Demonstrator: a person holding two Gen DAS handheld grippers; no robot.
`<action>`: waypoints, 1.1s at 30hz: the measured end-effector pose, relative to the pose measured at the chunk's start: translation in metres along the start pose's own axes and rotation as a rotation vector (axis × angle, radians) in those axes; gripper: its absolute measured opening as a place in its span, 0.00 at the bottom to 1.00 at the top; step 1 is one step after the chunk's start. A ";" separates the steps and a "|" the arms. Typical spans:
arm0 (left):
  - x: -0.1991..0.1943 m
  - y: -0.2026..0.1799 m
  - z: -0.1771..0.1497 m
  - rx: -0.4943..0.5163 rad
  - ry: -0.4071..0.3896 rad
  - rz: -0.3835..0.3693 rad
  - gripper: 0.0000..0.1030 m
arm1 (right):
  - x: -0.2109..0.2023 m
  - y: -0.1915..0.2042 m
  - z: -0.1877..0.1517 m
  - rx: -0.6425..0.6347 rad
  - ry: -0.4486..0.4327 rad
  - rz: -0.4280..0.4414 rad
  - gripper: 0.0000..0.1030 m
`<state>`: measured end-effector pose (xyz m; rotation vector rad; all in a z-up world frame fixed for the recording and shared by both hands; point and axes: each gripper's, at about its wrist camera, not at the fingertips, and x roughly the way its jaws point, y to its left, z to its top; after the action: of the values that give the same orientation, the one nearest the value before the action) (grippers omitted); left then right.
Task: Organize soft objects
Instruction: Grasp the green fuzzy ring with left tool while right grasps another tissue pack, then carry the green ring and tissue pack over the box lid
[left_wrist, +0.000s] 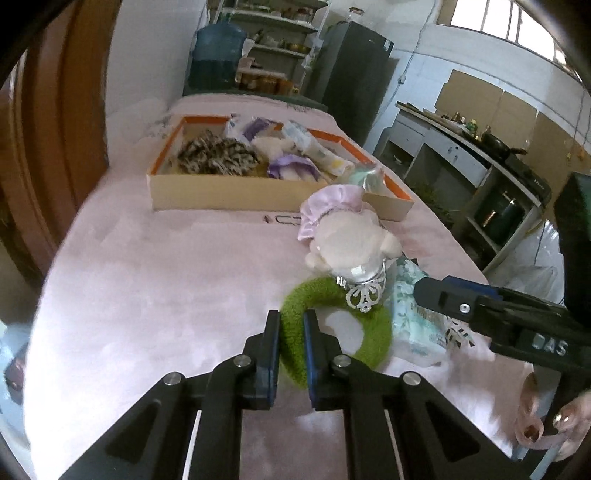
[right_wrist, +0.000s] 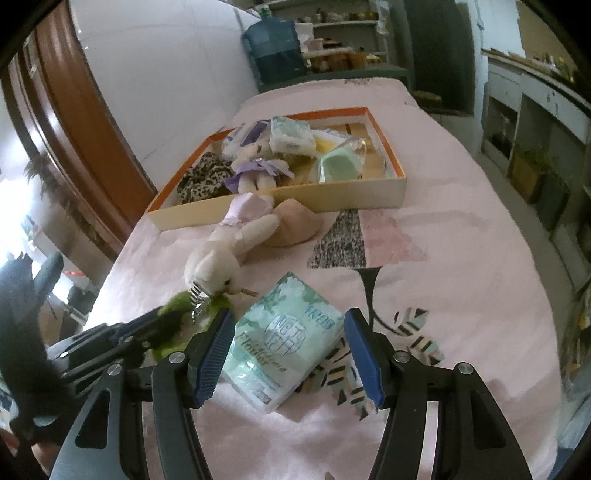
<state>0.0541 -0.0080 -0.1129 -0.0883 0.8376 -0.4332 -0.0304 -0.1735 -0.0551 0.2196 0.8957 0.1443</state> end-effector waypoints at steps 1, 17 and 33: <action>-0.006 0.000 -0.001 0.009 -0.011 0.010 0.12 | 0.002 0.000 -0.001 0.007 0.004 -0.002 0.64; -0.055 0.015 0.005 0.003 -0.141 0.072 0.12 | 0.023 0.015 -0.009 0.012 0.070 -0.037 0.63; -0.056 0.008 0.017 0.011 -0.166 0.072 0.12 | -0.013 0.011 0.005 -0.024 -0.034 -0.057 0.56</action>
<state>0.0364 0.0205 -0.0649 -0.0828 0.6729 -0.3577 -0.0347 -0.1669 -0.0391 0.1739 0.8650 0.0978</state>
